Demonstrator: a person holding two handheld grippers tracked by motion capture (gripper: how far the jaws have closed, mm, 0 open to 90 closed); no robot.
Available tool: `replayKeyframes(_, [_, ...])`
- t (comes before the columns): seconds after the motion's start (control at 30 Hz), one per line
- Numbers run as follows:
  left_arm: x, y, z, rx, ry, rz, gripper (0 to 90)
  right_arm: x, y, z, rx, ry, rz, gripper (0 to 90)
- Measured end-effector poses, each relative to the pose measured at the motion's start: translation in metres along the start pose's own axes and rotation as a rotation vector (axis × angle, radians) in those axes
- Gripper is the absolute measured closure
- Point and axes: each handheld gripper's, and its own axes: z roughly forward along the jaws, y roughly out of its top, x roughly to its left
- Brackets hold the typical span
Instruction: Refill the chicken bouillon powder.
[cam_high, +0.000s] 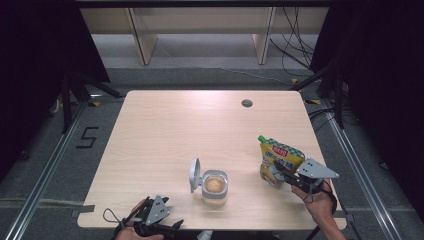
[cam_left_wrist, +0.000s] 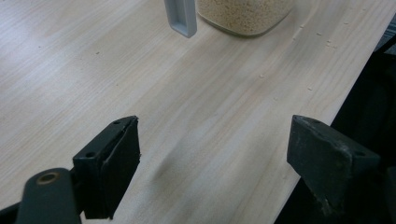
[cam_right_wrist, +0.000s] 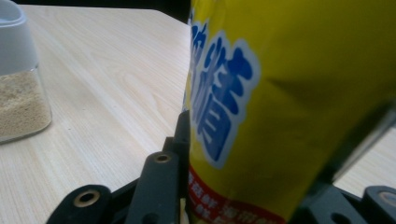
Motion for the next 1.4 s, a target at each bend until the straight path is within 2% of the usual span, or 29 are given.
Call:
replayKeyframes(0.1, [-0.003,0.000,0.002,-0.019,-0.010,-0.028,16.8,-0.001,-0.001,-0.002,0.004,0.002,0.025,67.1])
replayKeyframes(0.13, [-0.001,0.000,0.000,0.004,-0.004,-0.001,16.9,-0.002,-0.002,-0.003,-0.007,-0.015,0.034,64.3])
replayKeyframes(0.2, [-0.001,0.000,0.000,0.001,-0.003,0.000,16.9,-0.004,-0.002,-0.004,-0.023,-0.005,0.063,62.3])
replayKeyframes(0.23, [-0.002,0.000,0.001,-0.012,-0.010,-0.017,16.9,-0.002,-0.002,-0.007,-0.021,-0.014,0.100,60.9])
replayKeyframes(0.27, [0.000,0.000,0.000,0.010,-0.004,0.003,16.9,-0.004,-0.002,-0.008,-0.023,-0.010,0.081,58.6])
replayKeyframes(0.37, [0.000,0.000,0.000,0.003,-0.002,0.001,16.9,-0.002,-0.001,-0.010,-0.027,-0.007,0.098,56.7])
replayKeyframes(0.4, [-0.001,0.000,0.000,0.000,-0.004,-0.002,16.9,0.001,0.000,-0.013,-0.005,-0.003,0.116,53.3])
replayKeyframes(0.43, [0.000,0.000,0.000,0.007,-0.003,0.003,16.9,0.001,0.001,-0.013,-0.022,-0.016,0.108,50.3])
replayKeyframes(0.5, [0.000,0.000,0.000,0.001,-0.004,-0.005,16.9,0.003,0.001,-0.017,-0.009,-0.024,0.154,44.8])
replayKeyframes(0.53, [0.000,0.000,0.000,-0.009,-0.008,-0.017,16.8,0.005,0.001,-0.022,0.024,-0.045,0.199,42.6])
replayKeyframes(0.6, [0.002,0.000,-0.001,-0.006,-0.002,-0.010,16.8,0.006,0.000,-0.028,0.036,-0.087,0.214,38.1])
replayKeyframes(0.67, [0.000,0.000,0.000,-0.029,-0.011,-0.045,16.8,0.008,0.000,-0.035,0.044,-0.111,0.247,35.0])
replayKeyframes(0.7, [0.001,0.001,-0.001,-0.024,-0.010,-0.037,16.7,0.010,-0.001,-0.038,0.057,-0.123,0.281,34.3])
replayKeyframes(0.73, [0.001,0.001,-0.001,-0.032,-0.011,-0.044,16.8,0.008,-0.003,-0.040,0.056,-0.134,0.268,33.6])
replayKeyframes(0.77, [0.002,0.002,-0.002,-0.019,-0.004,-0.033,16.7,0.012,-0.003,-0.044,0.068,-0.126,0.321,33.1])
replayKeyframes(0.83, [0.002,0.002,-0.001,-0.042,-0.012,-0.044,16.5,0.013,-0.005,-0.048,0.073,-0.137,0.305,31.9])
replayKeyframes(0.87, [0.002,0.003,-0.001,-0.039,-0.012,-0.053,16.4,0.016,-0.004,-0.051,0.083,-0.143,0.327,31.2])
replayKeyframes(0.9, [0.003,0.004,-0.002,-0.040,-0.016,-0.049,16.4,0.014,-0.006,-0.052,0.088,-0.142,0.295,30.7])
replayKeyframes(0.93, [0.002,0.004,-0.001,-0.046,-0.016,-0.065,16.4,0.016,-0.006,-0.055,0.100,-0.155,0.306,30.6])
replayKeyframes(0.97, [0.002,0.006,-0.002,-0.050,-0.013,-0.060,16.3,0.015,-0.007,-0.056,0.098,-0.158,0.284,29.9])
replayKeyframes(1.03, [0.003,0.007,-0.004,-0.047,-0.018,-0.076,16.3,0.018,-0.008,-0.059,0.121,-0.158,0.299,29.0])
replayKeyframes(1.13, [0.004,0.011,-0.005,-0.068,-0.013,-0.103,16.3,0.024,-0.010,-0.062,0.152,-0.152,0.327,26.5])
replayKeyframes(1.17, [0.005,0.012,-0.006,-0.079,-0.010,-0.091,16.3,0.022,-0.011,-0.063,0.148,-0.145,0.292,26.5])
replayKeyframes(1.2, [0.005,0.014,-0.006,-0.089,-0.003,-0.113,16.3,0.026,-0.011,-0.064,0.170,-0.132,0.325,26.5])
replayKeyframes(1.23, [0.006,0.015,-0.007,-0.087,-0.008,-0.104,16.3,0.029,-0.011,-0.065,0.195,-0.124,0.337,26.4])
replayKeyframes(1.27, [0.005,0.016,-0.006,-0.101,-0.004,-0.129,16.3,0.029,-0.012,-0.064,0.200,-0.120,0.310,26.2])
replayKeyframes(1.3, [0.007,0.017,-0.008,-0.091,-0.006,-0.118,16.3,0.030,-0.013,-0.065,0.209,-0.110,0.314,25.9])
replayKeyframes(1.37, [0.008,0.019,-0.009,-0.094,0.005,-0.137,16.3,0.031,-0.014,-0.065,0.219,-0.085,0.304,24.8])
replayKeyframes(1.4, [0.009,0.020,-0.010,-0.098,-0.001,-0.136,16.3,0.036,-0.014,-0.066,0.243,-0.099,0.338,24.8])
